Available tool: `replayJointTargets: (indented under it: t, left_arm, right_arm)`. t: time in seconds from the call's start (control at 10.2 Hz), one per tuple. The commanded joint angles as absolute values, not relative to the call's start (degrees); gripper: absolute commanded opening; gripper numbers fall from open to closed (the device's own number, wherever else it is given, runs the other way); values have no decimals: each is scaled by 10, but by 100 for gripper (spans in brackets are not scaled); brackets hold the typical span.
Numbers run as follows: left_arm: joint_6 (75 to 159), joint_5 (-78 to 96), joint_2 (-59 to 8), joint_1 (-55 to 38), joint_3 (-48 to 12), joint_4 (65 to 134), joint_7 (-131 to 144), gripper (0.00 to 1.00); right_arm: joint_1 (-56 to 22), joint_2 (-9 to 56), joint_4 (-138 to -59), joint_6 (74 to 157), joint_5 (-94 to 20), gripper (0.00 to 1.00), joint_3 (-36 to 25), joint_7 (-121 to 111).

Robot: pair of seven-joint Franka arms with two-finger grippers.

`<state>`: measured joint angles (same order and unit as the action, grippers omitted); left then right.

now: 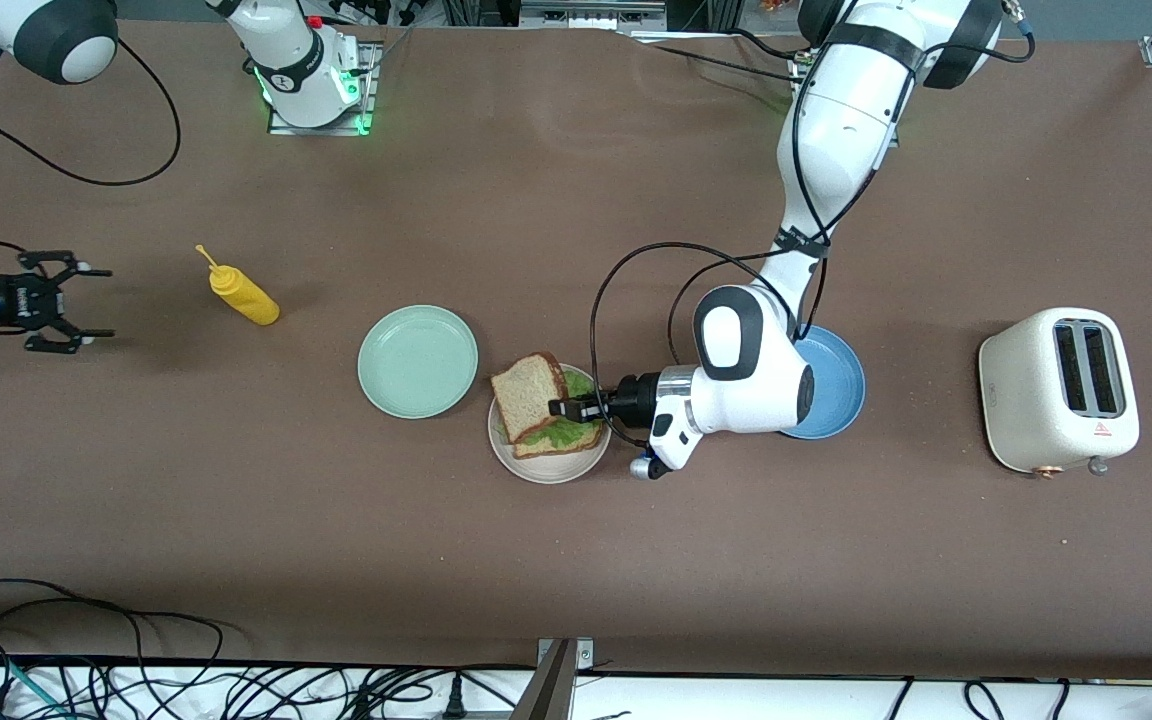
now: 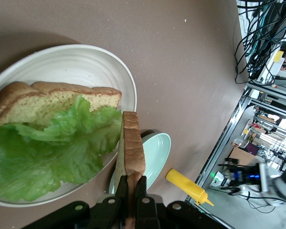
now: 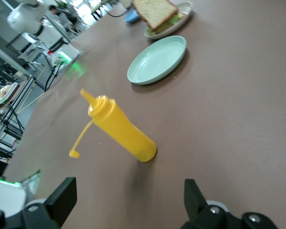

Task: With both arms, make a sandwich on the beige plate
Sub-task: 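Lower the toast onto the lettuce while the right gripper releases the mustard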

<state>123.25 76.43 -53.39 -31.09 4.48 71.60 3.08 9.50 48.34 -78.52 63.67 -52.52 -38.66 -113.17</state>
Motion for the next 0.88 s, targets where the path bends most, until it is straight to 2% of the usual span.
replayJointTargets:
  t: [0.0,0.1,0.2,0.29,0.59,0.78]
  left_arm:
    - [1236,781,-545,-309,54,704,-4,4]
    - [1236,781,-547,-300,54,705,-28,24]
    - [1236,781,-548,-290,55,705,-47,57]
    - [1236,780,-548,-279,55,705,-65,62]
    - [1235,780,-555,-265,59,705,-98,68]
    - [1233,777,-554,-261,77,705,-98,68]
  right_arm:
    - [98,479,-685,583,-505,100,-388,-941]
    - [96,474,-660,570,-508,100,-386,-869]
    - [88,469,-636,567,-508,100,-387,-816]
    - [81,460,-618,563,-503,100,-389,-753]
    - [44,417,-605,557,-484,100,-390,-559]
    - [29,401,-604,551,-479,100,-390,-449]
